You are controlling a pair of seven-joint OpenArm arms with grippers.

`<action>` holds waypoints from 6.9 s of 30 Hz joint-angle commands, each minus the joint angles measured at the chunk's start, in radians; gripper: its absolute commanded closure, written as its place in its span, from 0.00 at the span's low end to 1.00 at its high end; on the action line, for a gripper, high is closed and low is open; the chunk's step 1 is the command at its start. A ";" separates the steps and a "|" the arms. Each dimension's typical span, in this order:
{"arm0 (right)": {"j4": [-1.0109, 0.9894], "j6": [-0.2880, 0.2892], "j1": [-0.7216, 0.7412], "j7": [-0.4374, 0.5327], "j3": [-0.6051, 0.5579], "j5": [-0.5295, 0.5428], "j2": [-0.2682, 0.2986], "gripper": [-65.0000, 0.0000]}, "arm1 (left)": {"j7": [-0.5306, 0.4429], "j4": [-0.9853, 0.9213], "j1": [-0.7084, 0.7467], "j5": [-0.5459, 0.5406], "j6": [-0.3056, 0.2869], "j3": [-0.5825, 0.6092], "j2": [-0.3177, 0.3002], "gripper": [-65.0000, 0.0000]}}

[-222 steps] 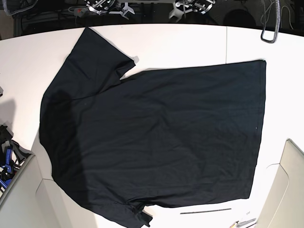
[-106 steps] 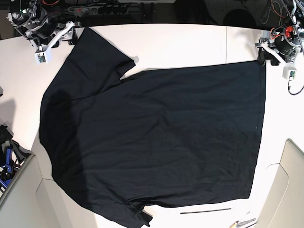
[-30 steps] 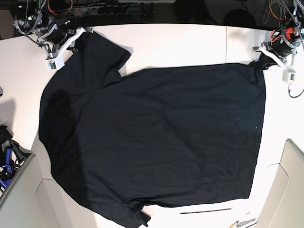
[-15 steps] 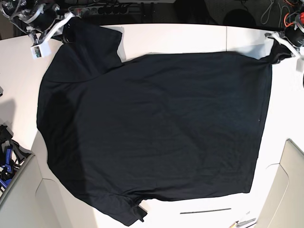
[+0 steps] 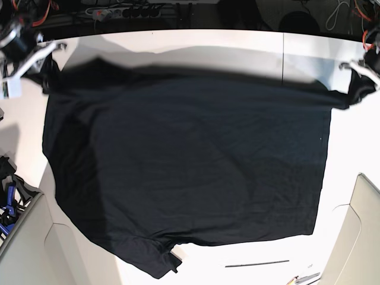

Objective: Fold the T-shirt properly
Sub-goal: 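Lift the shoulder corners and pull them apart to stretch the shirt, then release the right gripper and move it along the shirt's side edge, then regrasp the shirt edge with the right gripper beside the sleeve, then drag the shirt toward the robot with both grippers, then release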

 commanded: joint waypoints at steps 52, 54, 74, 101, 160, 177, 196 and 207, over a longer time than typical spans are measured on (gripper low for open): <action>-0.835 0.055 0.896 0.141 -0.368 -0.225 0.064 1.00 | -0.188 -0.327 -0.351 0.341 0.103 0.268 -0.027 1.00; -0.845 0.068 0.896 0.141 -0.375 -0.224 0.064 1.00 | -0.187 -0.338 -0.351 0.340 0.103 0.268 -0.027 1.00; -0.908 -0.012 0.839 0.190 -0.529 -0.340 0.064 0.71 | -0.143 -0.365 -0.348 0.334 0.084 0.270 -0.027 0.81; -0.668 -0.041 0.573 0.090 0.065 -0.187 0.119 0.46 | 0.080 -0.362 -0.343 0.094 0.056 0.077 -0.026 0.42; -0.843 0.077 0.491 0.064 -0.001 0.014 0.050 1.00 | -0.037 -0.400 -0.241 0.155 -0.003 0.121 0.003 1.00; -0.687 0.086 0.206 -0.029 0.126 0.165 0.050 1.00 | 0.025 -0.349 -0.053 0.001 -0.109 0.119 0.003 1.00; -0.687 0.086 0.123 -0.054 0.150 0.162 0.050 1.00 | 0.117 -0.273 0.089 -0.146 -0.113 0.036 0.003 1.00; -0.687 0.084 0.123 -0.055 0.165 0.134 0.050 0.81 | 0.146 -0.273 0.088 -0.158 -0.113 0.036 0.003 0.76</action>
